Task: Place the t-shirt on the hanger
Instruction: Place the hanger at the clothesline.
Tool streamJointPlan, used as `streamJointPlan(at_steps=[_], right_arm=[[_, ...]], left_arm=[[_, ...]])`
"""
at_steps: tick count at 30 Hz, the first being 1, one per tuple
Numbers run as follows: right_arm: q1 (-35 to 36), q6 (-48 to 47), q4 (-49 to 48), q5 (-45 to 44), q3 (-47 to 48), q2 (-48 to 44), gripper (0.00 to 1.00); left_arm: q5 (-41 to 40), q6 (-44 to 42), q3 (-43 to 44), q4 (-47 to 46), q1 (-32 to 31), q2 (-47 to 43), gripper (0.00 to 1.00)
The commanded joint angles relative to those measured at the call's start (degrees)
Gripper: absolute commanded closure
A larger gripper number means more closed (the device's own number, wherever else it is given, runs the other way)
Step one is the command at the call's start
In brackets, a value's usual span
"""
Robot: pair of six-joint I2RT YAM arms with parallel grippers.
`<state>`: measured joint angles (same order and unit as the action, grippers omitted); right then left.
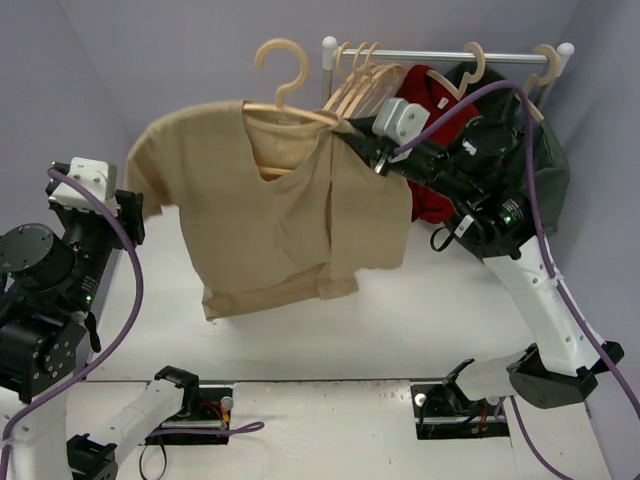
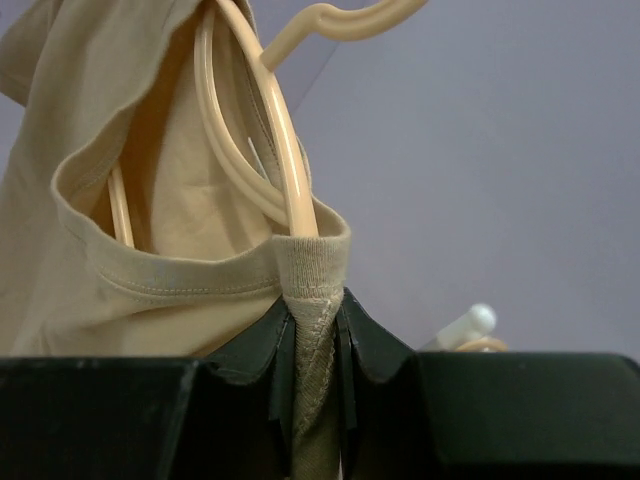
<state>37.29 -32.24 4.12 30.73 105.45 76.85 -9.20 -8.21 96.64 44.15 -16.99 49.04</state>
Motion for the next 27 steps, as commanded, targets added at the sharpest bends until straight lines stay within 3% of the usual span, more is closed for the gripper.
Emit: streamJointPlan(at_steps=[1,3,5,10,12,18,23,27], right_arm=[[1.6,0.7,-9.4,-1.8,5.0,2.6,1.0],[1.8,4.6,-14.9,-7.7,1.7,1.9,1.0],[1.6,5.4,-21.9,-8.1,-2.3,0.5,1.0],[-0.3,9.7,-16.8,5.8,-3.3,-0.7,1.0],[-0.2,9.6,-15.0,7.1,-9.1,-4.0,1.0],[-1.0,9.4,-12.7,-1.7,-33.3,-19.0,1.0],[-1.0,10.6,-4.7,-13.4,-43.5,-28.1,1.0],[-1.0,12.1,-1.2,-27.6,-50.4,-33.2,1.0]], left_arm=[[-7.5,2.0,0.2,-2.9,0.4,-0.3,0.55],[-7.9,1.8,0.0,-2.9,0.4,-0.8,0.55],[-8.6,1.7,0.2,-2.9,0.4,-1.0,0.55],[-10.2,1.8,-0.1,-3.3,0.4,-2.0,0.55],[-10.7,1.7,-1.0,-4.1,0.4,-2.8,0.55],[-10.3,1.6,-3.6,-6.4,0.4,-3.7,0.55],[-9.1,2.2,-6.0,-8.5,0.4,-3.8,0.55],[-8.4,2.7,-7.9,-10.0,0.4,-3.5,0.55]])
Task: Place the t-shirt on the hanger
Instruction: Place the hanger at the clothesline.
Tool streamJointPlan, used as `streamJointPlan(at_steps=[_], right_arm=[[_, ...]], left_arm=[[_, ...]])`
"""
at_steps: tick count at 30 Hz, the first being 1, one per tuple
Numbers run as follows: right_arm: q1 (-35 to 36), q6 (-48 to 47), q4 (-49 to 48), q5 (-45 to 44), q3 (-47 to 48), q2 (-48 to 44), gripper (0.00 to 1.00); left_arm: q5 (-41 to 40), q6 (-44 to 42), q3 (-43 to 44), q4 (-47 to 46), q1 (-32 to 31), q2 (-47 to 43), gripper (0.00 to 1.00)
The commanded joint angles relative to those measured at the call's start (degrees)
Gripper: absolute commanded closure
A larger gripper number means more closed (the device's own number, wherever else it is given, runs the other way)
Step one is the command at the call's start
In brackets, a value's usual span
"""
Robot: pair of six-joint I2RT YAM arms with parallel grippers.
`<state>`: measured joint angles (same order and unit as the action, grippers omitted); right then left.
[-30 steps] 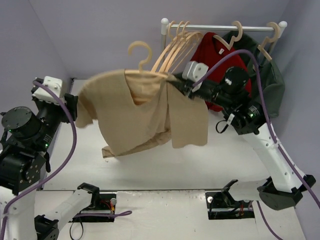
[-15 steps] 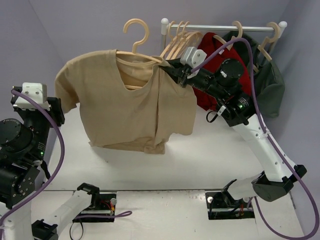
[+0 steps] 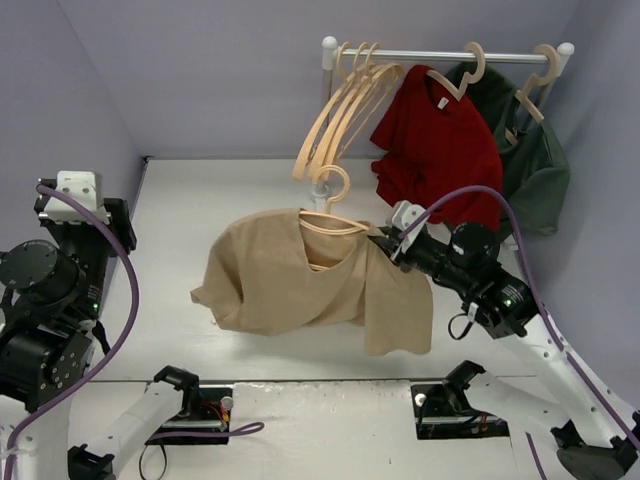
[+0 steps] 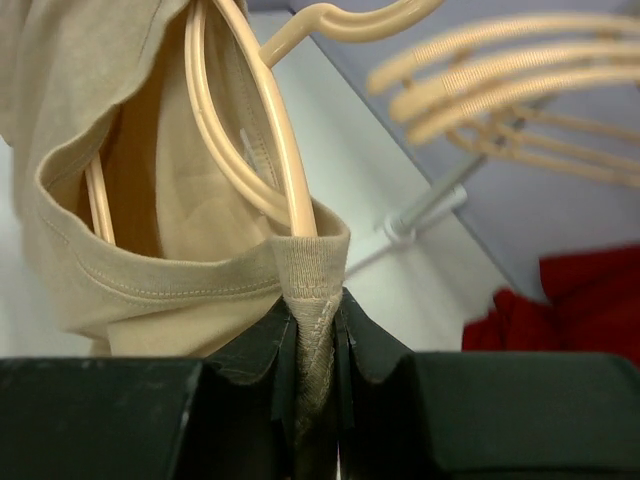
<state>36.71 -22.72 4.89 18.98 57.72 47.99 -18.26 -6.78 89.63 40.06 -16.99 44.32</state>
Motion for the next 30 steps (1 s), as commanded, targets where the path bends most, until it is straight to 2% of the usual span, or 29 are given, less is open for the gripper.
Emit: streamJointPlan(at_steps=[1,2,5,12,18,23,30], right_arm=[[-0.5,2.2,-1.1,-18.6,-3.0,-4.5,1.0],[-0.6,1.9,0.9,-22.9,-2.7,-4.3,1.0],[-0.6,-0.4,5.6,-26.7,-0.5,-3.1,1.0],[-0.6,-5.0,9.7,-30.7,0.7,-2.1,1.0],[-0.9,-6.6,12.4,-45.6,4.7,2.0,1.0],[-2.7,-12.4,12.2,-55.8,13.0,7.2,1.0],[-10.5,-17.9,10.8,-54.4,22.9,13.3,1.0]], left_arm=[[1.0,1.3,-1.3,-6.2,0.4,1.2,0.55],[1.4,1.4,-1.9,-6.5,0.4,1.1,0.55],[2.5,1.4,-3.3,-7.7,0.4,1.0,0.55],[5.5,1.8,-10.0,-12.5,0.4,-0.9,0.55],[7.5,3.1,-16.9,-16.3,0.4,-0.9,0.55],[6.9,4.1,-22.2,-19.5,0.4,-0.6,0.55],[5.8,3.4,-26.1,-21.0,0.4,-0.8,0.55]])
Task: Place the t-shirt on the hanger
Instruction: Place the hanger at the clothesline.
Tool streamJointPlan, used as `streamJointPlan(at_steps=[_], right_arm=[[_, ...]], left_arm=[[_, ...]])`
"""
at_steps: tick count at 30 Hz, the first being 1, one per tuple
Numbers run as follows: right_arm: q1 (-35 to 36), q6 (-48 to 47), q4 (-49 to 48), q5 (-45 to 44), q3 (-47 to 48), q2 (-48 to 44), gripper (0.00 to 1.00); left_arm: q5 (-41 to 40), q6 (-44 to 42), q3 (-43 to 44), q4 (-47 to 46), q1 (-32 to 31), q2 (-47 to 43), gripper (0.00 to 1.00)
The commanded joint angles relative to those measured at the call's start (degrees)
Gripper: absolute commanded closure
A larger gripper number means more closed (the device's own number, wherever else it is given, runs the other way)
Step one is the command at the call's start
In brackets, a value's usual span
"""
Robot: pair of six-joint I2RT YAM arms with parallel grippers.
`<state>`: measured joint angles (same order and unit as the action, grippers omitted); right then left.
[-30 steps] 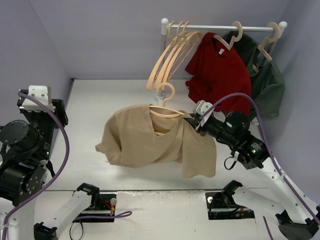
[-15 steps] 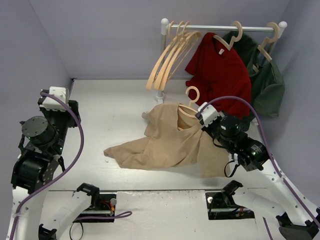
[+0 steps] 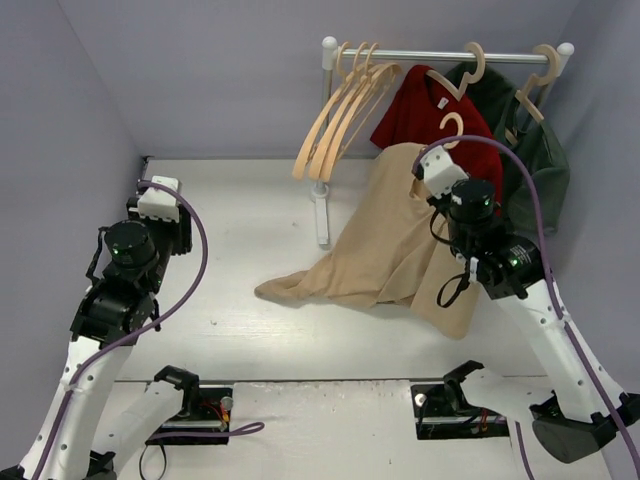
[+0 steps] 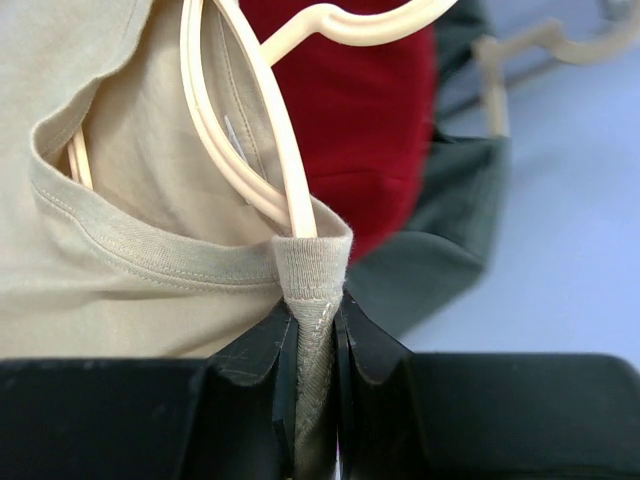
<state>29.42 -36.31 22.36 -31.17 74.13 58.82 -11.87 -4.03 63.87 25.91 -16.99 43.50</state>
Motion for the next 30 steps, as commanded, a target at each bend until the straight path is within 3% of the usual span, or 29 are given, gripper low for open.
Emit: streamJointPlan(at_steps=[1,21,30], right_arm=[[-3.4,-4.6,-7.4,-4.1,7.9,3.3,1.0],[-9.1,-6.6,-11.8,8.8,29.4,23.3,1.0],[-10.2,-6.3,-16.6,6.1,31.5,27.3,1.0]], left_arm=[[-0.6,0.7,-0.7,-7.1,0.4,-0.1,0.55],[-2.3,-1.0,-6.4,-8.2,0.0,-1.4,0.55],[-2.0,-1.5,-6.5,-7.9,-0.5,-1.5,0.55]])
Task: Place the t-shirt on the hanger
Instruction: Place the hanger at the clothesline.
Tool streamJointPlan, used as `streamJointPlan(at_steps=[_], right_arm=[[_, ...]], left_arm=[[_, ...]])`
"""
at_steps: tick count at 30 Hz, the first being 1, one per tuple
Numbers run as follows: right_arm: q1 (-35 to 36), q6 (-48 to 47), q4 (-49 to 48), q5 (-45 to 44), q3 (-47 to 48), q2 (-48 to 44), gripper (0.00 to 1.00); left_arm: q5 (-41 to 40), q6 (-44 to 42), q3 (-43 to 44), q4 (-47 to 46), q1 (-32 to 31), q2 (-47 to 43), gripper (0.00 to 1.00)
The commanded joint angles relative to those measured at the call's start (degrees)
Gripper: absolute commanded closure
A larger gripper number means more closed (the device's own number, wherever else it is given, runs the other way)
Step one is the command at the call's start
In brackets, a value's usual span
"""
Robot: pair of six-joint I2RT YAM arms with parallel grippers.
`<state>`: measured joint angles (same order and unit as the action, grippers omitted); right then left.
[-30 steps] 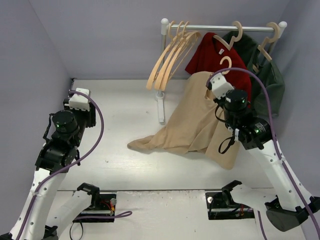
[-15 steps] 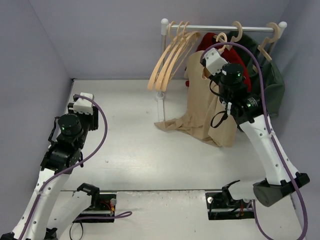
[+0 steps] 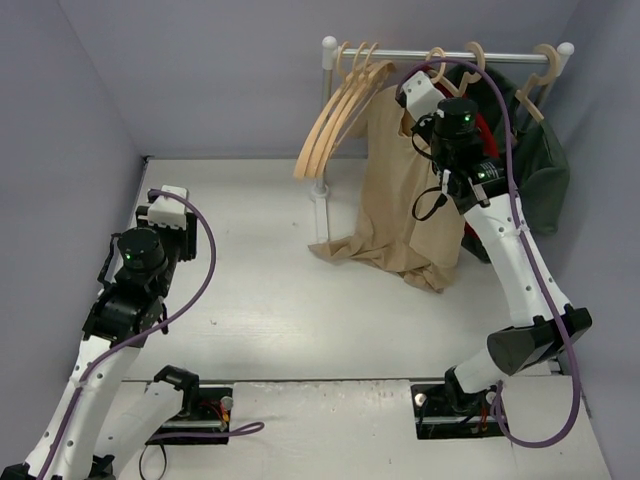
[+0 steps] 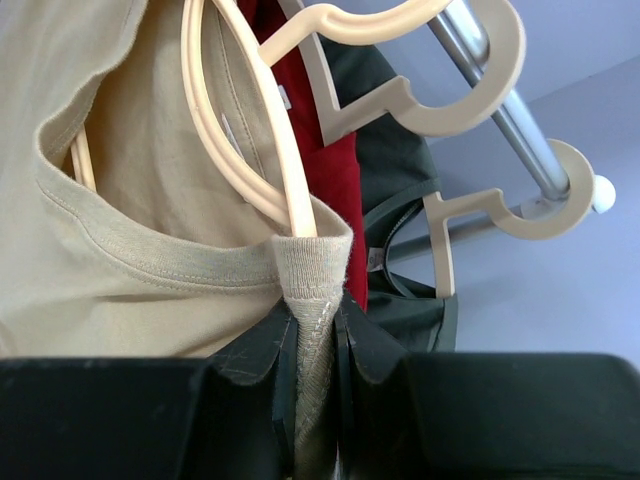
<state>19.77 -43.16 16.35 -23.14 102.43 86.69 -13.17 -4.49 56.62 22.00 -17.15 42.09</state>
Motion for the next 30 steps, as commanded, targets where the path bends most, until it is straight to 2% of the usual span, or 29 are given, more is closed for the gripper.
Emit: streamJointPlan(at_steps=[1,11,16,21,30], right_arm=[[-0.6,0.4,-11.9,-2.3,3.2,-0.6,1.0],[-0.6,-0.3,-14.5,-4.3,3.1,0.0,1.0],[-0.6,0.9,-14.7,-3.9,-5.8,-6.6,1.0],[-1.3,0.2,-15.1,-8.0,-9.2,-9.5,1.0],[-3.9,0.2,-18.9,-9.4,-6.7,-7.7,1.0]], left_arm=[[-0.7,-1.0,0.9,-4.0,-0.3,-0.1,0.55],[-0.4,-1.1,0.8,-3.9,-0.6,0.0,0.55],[-0.3,-1.1,0.9,-4.0,-0.6,0.1,0.55],[0.0,-1.1,0.9,-3.9,-0.7,0.2,0.55],[0.0,-1.2,0.7,-4.0,-0.7,0.2,0.55]])
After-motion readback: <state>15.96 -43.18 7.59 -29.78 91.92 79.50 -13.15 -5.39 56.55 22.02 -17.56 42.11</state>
